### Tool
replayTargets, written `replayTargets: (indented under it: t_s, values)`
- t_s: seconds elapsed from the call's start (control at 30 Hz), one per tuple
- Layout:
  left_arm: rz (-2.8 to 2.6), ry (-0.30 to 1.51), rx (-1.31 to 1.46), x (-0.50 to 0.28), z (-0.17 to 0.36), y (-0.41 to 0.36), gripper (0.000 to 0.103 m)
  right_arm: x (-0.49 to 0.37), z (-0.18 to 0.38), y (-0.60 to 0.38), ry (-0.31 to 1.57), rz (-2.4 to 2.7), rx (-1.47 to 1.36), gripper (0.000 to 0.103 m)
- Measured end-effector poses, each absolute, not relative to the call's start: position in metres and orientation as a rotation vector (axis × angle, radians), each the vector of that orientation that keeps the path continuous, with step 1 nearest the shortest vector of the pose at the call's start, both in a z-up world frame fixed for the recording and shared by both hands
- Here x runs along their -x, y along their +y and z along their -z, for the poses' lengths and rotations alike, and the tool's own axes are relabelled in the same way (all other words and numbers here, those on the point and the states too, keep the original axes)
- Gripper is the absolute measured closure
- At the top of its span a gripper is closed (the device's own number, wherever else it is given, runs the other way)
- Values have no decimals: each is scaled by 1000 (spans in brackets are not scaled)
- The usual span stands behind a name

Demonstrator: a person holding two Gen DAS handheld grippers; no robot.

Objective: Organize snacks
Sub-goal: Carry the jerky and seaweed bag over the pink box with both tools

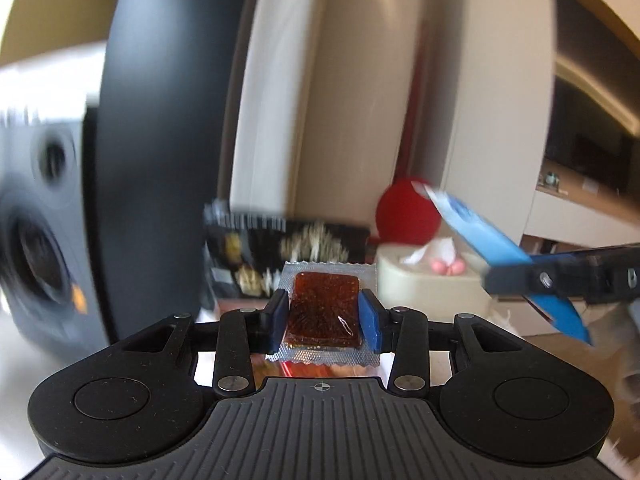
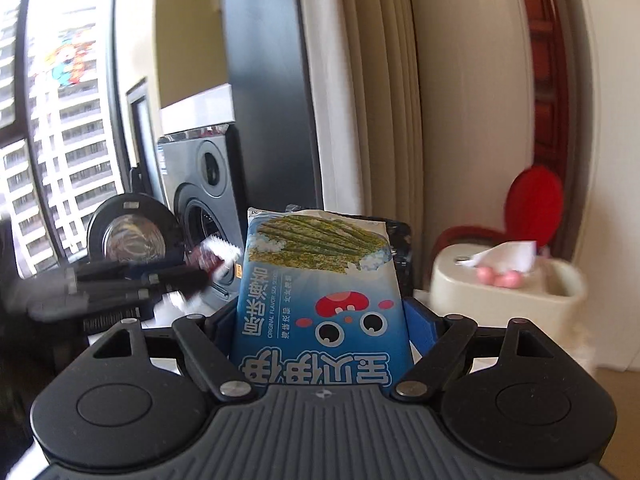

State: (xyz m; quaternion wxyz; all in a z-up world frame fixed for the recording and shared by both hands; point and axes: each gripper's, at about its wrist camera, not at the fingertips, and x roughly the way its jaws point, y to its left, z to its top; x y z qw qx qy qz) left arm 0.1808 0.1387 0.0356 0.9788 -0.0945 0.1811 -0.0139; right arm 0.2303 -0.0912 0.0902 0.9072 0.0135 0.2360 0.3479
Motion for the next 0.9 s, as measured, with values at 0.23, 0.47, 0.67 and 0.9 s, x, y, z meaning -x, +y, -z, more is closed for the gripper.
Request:
replayTargets:
  t_s: [0.23,0.47,0.67,0.9]
  values:
    - [60,602,372,-241,22,169,59,-322,-34,-10,718,-751,-64,19]
    - [0,610,150,-233,25,152,62,-361,23,14,931,-645,-60,19]
    - [120,466,400,-219,8,175,63,-348,-8,-6,791,-765,-148,18]
    - [129,457,396,-179,1,168,63,-312,-42,-50,591,-722,-57,18]
